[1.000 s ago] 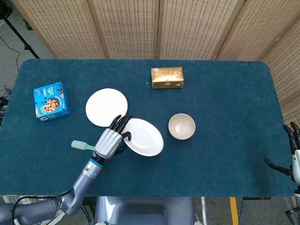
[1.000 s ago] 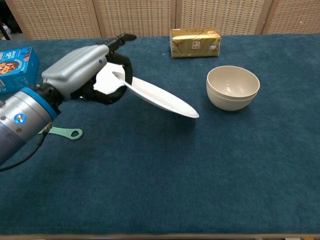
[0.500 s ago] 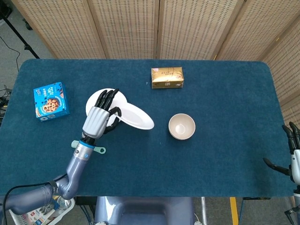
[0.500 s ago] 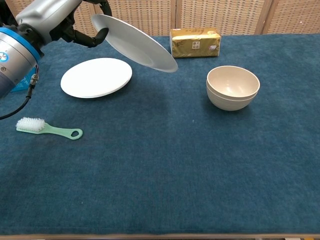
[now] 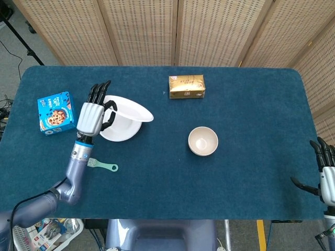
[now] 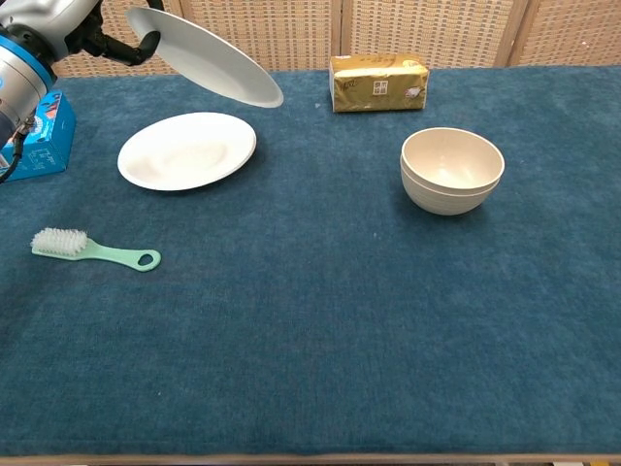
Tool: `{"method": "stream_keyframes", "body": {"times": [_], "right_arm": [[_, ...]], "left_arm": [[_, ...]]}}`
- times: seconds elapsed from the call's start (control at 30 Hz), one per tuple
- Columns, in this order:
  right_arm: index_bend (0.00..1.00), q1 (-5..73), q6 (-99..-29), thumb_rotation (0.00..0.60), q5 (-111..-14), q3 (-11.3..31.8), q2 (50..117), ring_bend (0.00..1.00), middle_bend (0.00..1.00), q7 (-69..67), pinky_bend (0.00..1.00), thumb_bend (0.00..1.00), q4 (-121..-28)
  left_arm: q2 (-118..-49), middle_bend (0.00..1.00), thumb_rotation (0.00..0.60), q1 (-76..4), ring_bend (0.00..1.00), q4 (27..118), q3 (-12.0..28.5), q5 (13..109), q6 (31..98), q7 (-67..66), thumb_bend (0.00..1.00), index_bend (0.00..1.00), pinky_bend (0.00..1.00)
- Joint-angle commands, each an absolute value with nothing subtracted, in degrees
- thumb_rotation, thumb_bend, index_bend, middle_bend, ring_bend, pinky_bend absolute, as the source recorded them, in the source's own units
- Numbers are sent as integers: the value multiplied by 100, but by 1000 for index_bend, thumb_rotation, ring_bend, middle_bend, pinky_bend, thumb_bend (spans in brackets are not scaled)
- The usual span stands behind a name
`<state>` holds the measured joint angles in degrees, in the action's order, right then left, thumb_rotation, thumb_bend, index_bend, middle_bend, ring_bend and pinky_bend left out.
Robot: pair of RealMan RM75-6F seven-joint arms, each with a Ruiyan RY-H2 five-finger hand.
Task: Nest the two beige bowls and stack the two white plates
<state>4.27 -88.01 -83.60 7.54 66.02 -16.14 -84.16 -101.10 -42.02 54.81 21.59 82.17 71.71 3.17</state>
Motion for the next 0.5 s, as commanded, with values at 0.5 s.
{"method": "stream_keyframes", "body": {"times": [0.5], "right_arm": [[0,503,-8629,600,-8373,741,6690,0,0,-1713,0,0,-8324]], "left_arm": [[-10574,0,600,-3975,0,3839,1470,8018,6713,1549,440,918,0]]}}
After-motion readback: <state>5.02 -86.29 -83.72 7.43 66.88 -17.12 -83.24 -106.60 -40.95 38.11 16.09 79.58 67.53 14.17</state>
